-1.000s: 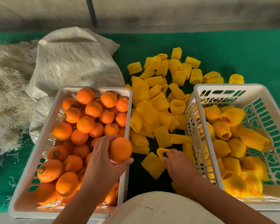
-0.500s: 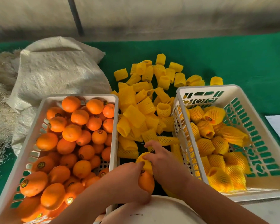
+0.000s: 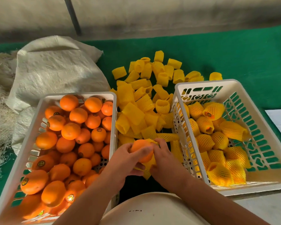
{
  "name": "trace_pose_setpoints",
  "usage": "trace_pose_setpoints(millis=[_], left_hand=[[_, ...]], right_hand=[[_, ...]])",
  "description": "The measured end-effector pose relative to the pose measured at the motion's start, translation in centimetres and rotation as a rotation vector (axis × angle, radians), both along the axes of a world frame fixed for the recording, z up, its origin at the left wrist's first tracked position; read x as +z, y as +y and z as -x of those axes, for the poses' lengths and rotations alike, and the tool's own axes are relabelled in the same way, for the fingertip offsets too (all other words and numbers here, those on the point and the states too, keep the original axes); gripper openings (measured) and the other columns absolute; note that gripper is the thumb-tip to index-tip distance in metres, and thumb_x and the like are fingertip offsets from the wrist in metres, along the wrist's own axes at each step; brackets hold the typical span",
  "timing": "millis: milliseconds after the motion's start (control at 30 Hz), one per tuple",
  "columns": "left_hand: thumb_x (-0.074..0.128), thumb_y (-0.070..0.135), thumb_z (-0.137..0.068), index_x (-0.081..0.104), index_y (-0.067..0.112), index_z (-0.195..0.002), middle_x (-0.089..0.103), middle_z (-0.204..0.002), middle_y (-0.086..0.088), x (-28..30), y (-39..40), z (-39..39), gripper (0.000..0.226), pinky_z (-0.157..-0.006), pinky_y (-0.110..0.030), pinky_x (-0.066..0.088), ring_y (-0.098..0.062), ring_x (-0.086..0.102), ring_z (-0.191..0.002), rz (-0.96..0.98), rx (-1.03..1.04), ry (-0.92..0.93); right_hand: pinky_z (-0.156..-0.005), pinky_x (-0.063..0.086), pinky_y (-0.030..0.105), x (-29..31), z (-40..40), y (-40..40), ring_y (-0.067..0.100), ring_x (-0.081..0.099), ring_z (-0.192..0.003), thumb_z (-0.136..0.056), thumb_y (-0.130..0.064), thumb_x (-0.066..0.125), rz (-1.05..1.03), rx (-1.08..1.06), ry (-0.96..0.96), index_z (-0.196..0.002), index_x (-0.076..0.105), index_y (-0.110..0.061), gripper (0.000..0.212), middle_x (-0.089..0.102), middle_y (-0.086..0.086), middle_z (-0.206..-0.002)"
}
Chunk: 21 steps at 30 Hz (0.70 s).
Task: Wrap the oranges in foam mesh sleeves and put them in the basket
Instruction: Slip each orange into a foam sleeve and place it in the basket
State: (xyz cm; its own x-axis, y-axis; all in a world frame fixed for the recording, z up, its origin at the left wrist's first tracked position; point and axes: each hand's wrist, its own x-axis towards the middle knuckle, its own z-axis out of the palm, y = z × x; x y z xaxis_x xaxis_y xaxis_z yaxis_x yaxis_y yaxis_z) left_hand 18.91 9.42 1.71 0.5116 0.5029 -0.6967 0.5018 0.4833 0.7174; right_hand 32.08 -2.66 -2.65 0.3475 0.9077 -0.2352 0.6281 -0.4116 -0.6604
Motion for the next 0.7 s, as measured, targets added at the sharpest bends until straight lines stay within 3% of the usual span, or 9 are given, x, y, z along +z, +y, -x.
trace_pose_setpoints(millis=[100,167,300,433,500,600,700], left_hand=[[0.092,0.057,-0.066,0.055,0.042,-0.128,0.063,-0.115,0.006,-0.8,-0.5,0.6,0.074,-0.063,-0.028,0.063,-0.020,0.076,-0.086,-0.222,-0.070,0.043],[0.094,0.047,-0.067,0.055,0.051,-0.120,0.057,-0.117,0.012,-1.2,-0.9,0.7,0.066,-0.061,-0.026,0.062,-0.021,0.071,-0.093,-0.250,-0.125,0.039],[0.092,0.026,-0.075,0.055,0.055,-0.112,0.052,-0.123,0.008,-1.6,-0.9,0.8,0.059,-0.062,-0.028,0.062,-0.025,0.069,-0.098,-0.087,-0.106,-0.030],[0.093,0.029,-0.074,0.055,0.049,-0.122,0.059,-0.124,0.001,-1.5,-0.7,1.4,0.065,-0.068,-0.033,0.064,-0.026,0.073,-0.096,-0.081,-0.132,-0.054],[0.094,0.040,-0.071,0.056,0.049,-0.121,0.060,-0.122,0.006,-1.3,-0.9,1.6,0.063,-0.066,-0.029,0.064,-0.023,0.072,-0.097,-0.210,-0.141,-0.057],[0.082,0.068,-0.064,0.052,0.061,-0.104,0.060,-0.106,0.028,-0.7,-1.5,1.5,0.050,-0.062,-0.014,0.056,-0.003,0.066,-0.091,-0.636,-0.118,0.013],[0.066,0.079,-0.067,0.047,0.058,-0.103,0.057,-0.099,0.030,-0.4,-2.1,1.3,0.047,-0.070,-0.014,0.050,0.007,0.058,-0.091,-0.968,-0.041,0.067]], right_hand=[[-0.069,0.042,0.003,0.4,0.0,-0.4,0.012,0.052,-0.104,-0.091,-0.026,0.070,-0.069,-0.039,-0.006,-0.148,0.034,-0.029,0.067,0.015,-0.015,-0.155],[-0.070,0.036,-0.003,0.5,0.3,-0.5,0.006,0.045,-0.107,-0.092,-0.030,0.071,-0.095,-0.023,-0.023,-0.150,0.035,-0.028,0.068,0.014,-0.015,-0.158],[-0.084,0.041,0.007,0.8,0.4,-0.7,0.014,0.052,-0.117,-0.093,-0.032,0.073,-0.091,-0.006,-0.019,-0.152,0.035,-0.028,0.069,0.012,-0.013,-0.160],[-0.091,0.048,0.016,1.6,0.4,-1.0,0.017,0.054,-0.119,-0.094,-0.034,0.071,-0.110,0.015,-0.007,-0.150,0.036,-0.031,0.066,0.011,-0.016,-0.161],[-0.089,0.046,0.012,2.1,0.6,-1.2,0.016,0.053,-0.117,-0.095,-0.034,0.069,-0.130,0.021,-0.007,-0.149,0.036,-0.031,0.064,0.011,-0.019,-0.160],[-0.082,0.037,-0.002,3.3,1.3,-1.2,0.005,0.047,-0.111,-0.095,-0.029,0.066,-0.184,0.038,-0.055,-0.149,0.037,-0.032,0.061,0.011,-0.021,-0.159],[-0.083,0.034,-0.007,4.7,2.5,-1.1,0.001,0.046,-0.109,-0.095,-0.027,0.062,-0.234,0.072,-0.081,-0.153,0.030,-0.033,0.066,0.011,-0.021,-0.160]])
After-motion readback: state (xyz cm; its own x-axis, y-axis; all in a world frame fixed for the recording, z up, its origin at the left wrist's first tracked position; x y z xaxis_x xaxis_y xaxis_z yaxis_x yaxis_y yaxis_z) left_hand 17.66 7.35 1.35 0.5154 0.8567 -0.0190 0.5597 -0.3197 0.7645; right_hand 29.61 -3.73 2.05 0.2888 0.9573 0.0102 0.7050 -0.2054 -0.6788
